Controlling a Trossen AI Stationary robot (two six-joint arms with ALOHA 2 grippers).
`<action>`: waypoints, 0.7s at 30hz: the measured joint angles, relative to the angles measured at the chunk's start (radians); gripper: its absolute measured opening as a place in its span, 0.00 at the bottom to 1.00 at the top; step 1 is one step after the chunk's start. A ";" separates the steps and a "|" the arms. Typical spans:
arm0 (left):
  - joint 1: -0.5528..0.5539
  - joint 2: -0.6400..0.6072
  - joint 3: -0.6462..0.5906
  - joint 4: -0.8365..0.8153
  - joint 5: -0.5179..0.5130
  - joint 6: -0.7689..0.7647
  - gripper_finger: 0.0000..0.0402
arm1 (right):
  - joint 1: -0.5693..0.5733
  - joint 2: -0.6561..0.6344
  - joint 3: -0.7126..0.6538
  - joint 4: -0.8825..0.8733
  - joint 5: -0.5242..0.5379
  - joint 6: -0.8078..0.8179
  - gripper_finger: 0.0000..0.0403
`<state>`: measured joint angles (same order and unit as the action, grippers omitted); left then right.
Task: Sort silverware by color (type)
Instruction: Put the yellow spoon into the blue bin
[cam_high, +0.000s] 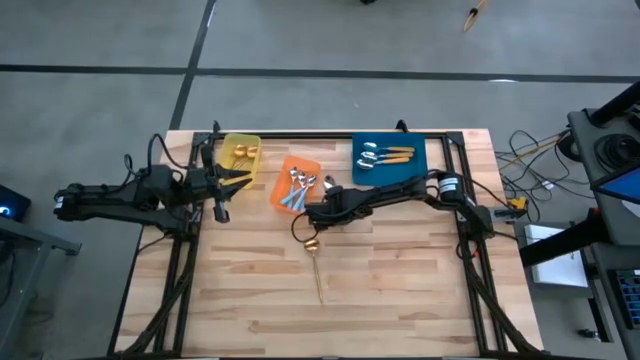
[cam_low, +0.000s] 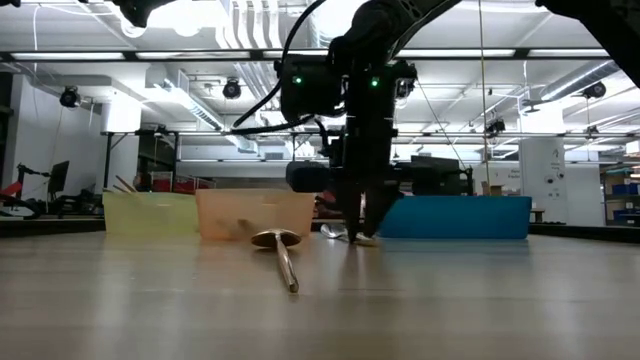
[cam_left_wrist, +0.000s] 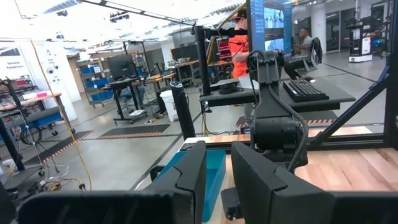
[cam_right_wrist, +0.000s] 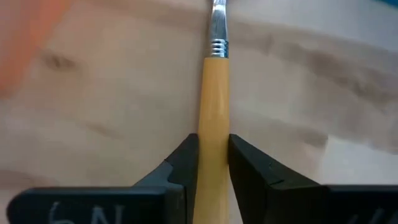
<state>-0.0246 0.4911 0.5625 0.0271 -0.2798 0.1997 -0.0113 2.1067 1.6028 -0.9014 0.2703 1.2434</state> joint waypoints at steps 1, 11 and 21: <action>0.000 0.000 0.000 0.001 0.000 0.000 0.15 | 0.003 -0.003 0.000 -0.011 -0.026 -0.016 0.18; 0.000 0.000 0.000 0.009 0.000 0.009 0.15 | 0.100 -0.037 -0.004 -0.151 -0.296 -0.200 0.20; 0.000 0.000 0.000 0.035 0.001 0.000 0.15 | 0.142 -0.047 -0.005 -0.194 -0.292 -0.197 0.37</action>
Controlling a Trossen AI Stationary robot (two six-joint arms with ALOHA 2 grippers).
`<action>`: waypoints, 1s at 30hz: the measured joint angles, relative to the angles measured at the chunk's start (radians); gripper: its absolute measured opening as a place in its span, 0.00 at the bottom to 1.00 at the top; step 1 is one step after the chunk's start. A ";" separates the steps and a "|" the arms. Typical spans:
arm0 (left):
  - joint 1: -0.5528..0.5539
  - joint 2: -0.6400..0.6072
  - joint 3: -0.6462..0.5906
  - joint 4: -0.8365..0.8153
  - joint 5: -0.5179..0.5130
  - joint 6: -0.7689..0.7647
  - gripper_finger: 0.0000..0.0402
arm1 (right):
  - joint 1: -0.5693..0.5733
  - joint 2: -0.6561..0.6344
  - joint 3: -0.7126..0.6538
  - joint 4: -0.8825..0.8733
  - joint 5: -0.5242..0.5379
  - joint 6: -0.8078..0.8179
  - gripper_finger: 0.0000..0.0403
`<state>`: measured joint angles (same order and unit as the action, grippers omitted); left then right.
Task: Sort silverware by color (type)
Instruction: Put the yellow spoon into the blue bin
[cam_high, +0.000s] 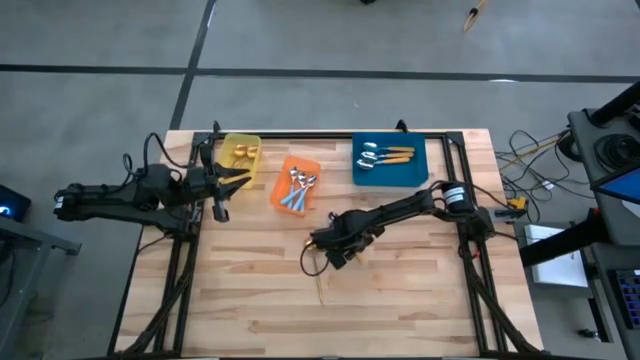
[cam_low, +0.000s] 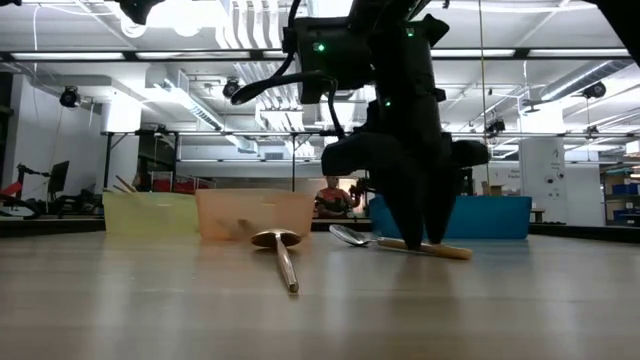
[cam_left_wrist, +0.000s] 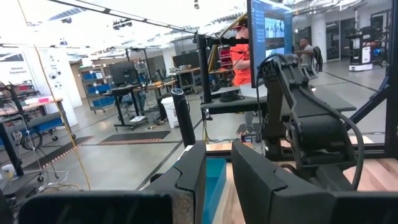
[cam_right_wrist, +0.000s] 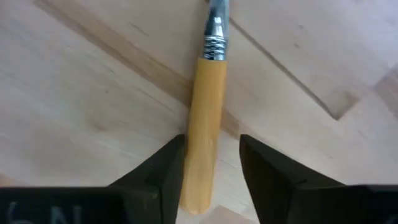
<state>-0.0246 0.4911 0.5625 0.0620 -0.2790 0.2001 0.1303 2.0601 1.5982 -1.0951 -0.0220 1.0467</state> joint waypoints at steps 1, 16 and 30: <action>0.000 0.000 0.000 0.000 0.000 0.000 0.15 | 0.000 -0.002 0.000 -0.007 0.005 0.005 0.38; 0.000 0.000 0.000 -0.001 0.001 0.000 0.15 | -0.037 -0.004 0.002 0.153 0.077 0.011 0.45; 0.000 0.000 0.000 -0.003 0.001 0.000 0.15 | -0.038 0.043 0.007 0.165 0.099 0.015 0.24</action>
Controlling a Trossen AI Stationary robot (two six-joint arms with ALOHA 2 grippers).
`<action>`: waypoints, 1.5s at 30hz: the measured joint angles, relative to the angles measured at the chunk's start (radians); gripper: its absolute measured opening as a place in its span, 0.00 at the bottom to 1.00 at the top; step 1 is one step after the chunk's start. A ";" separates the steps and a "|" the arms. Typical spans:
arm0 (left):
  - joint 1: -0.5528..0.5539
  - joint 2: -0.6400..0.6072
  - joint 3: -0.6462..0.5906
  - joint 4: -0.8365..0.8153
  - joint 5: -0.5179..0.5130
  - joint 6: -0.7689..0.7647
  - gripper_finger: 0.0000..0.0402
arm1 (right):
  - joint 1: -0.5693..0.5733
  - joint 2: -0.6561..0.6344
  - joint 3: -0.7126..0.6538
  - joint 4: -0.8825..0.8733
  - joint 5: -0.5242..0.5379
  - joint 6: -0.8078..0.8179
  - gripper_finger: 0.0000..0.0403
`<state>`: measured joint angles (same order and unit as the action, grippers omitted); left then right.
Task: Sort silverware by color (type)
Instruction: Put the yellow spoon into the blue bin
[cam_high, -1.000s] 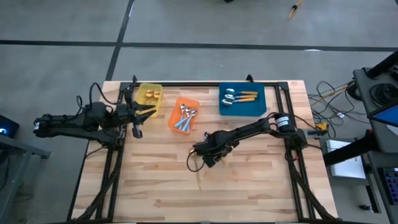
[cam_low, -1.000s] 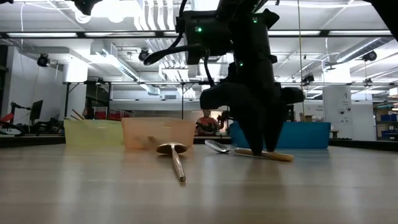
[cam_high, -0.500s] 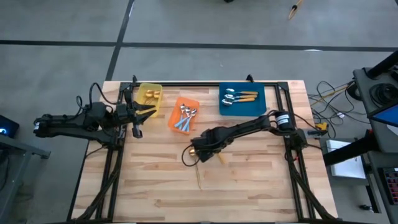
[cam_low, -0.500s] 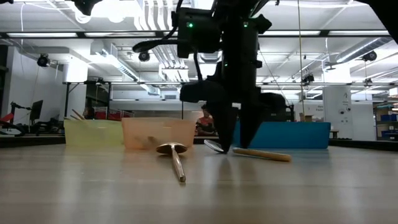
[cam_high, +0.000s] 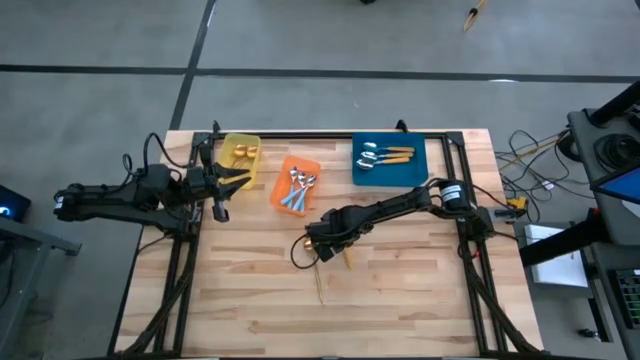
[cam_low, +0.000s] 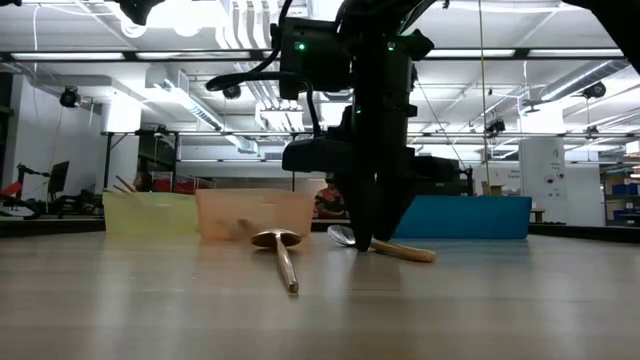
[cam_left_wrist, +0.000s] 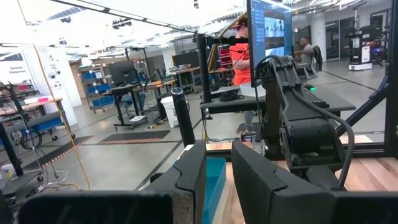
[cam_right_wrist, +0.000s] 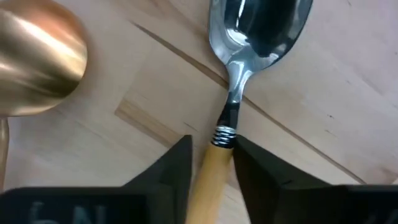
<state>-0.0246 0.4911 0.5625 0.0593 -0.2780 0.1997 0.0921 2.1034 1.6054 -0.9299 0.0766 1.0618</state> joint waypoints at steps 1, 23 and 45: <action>0.000 0.000 0.000 0.000 0.000 0.000 0.15 | 0.000 0.001 0.000 0.000 0.003 0.000 0.20; 0.000 0.000 -0.001 -0.045 0.000 -0.136 0.15 | 0.006 -0.057 0.082 -0.076 0.043 -0.131 0.08; 0.000 0.000 -0.002 -0.074 0.000 -0.150 0.15 | -0.006 -0.060 0.451 -0.522 0.083 -0.849 0.08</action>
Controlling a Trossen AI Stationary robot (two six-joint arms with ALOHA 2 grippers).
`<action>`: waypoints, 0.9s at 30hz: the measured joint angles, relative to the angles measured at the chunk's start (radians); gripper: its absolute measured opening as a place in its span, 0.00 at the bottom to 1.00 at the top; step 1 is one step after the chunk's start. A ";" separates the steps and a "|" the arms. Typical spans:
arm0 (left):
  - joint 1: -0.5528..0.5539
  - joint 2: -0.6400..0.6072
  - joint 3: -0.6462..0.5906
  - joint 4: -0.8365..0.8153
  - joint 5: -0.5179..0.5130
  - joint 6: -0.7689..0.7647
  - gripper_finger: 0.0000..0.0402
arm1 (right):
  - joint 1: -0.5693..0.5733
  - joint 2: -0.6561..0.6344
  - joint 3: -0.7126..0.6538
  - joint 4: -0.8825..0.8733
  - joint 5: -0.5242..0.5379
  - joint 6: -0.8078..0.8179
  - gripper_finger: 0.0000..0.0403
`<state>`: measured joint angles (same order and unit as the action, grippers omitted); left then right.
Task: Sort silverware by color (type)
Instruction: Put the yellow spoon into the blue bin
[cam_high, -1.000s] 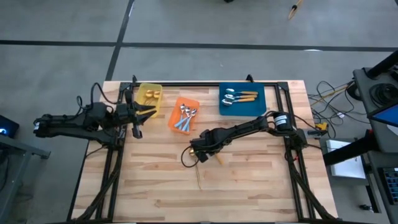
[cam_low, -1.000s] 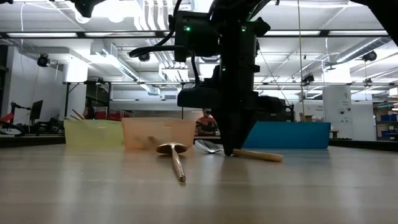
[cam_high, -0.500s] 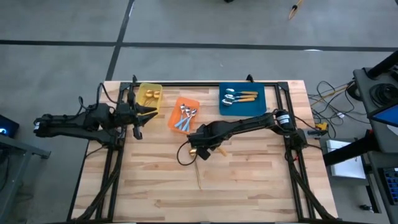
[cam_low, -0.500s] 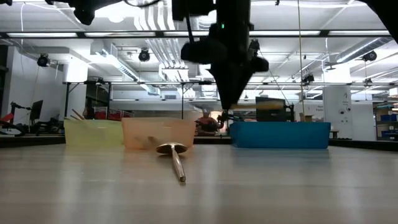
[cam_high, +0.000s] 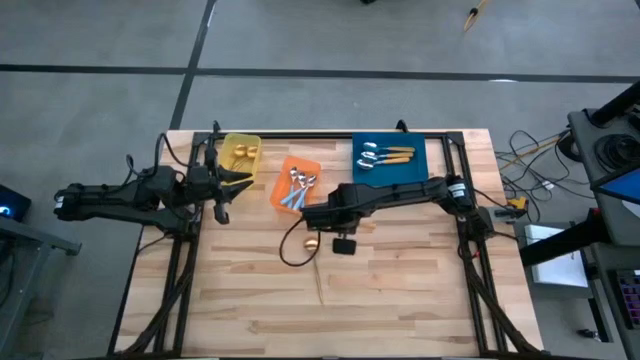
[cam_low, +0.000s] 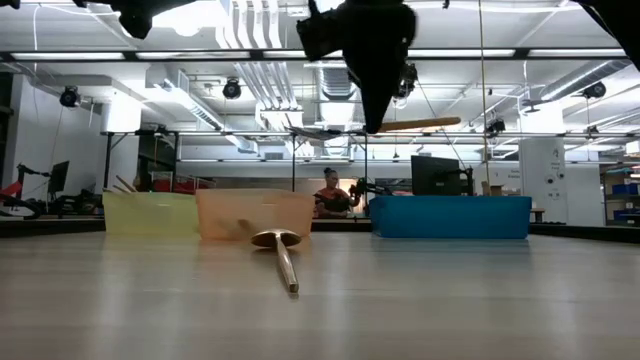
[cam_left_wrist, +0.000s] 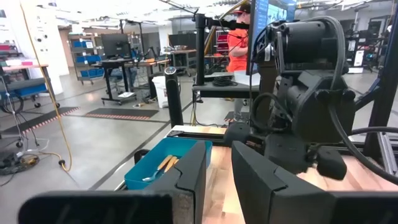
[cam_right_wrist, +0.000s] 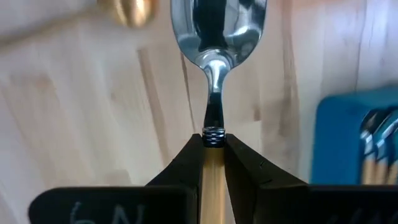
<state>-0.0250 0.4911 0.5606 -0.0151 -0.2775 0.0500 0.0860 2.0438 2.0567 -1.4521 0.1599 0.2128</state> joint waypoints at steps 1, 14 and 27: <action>0.000 0.000 0.000 0.001 0.000 0.010 0.15 | -0.004 0.000 0.000 -0.011 -0.002 -0.048 0.08; 0.001 0.000 0.000 0.110 -0.014 0.223 0.15 | -0.225 -0.021 -0.002 -0.080 -0.001 -0.414 0.08; 0.001 -0.003 0.002 0.172 -0.393 0.395 0.15 | -0.552 -0.054 -0.002 -0.027 -0.065 -0.707 0.08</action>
<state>-0.0242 0.4885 0.5629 0.1569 -0.6709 0.4449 -0.4657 1.9898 2.0544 -1.4789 0.0946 -0.4944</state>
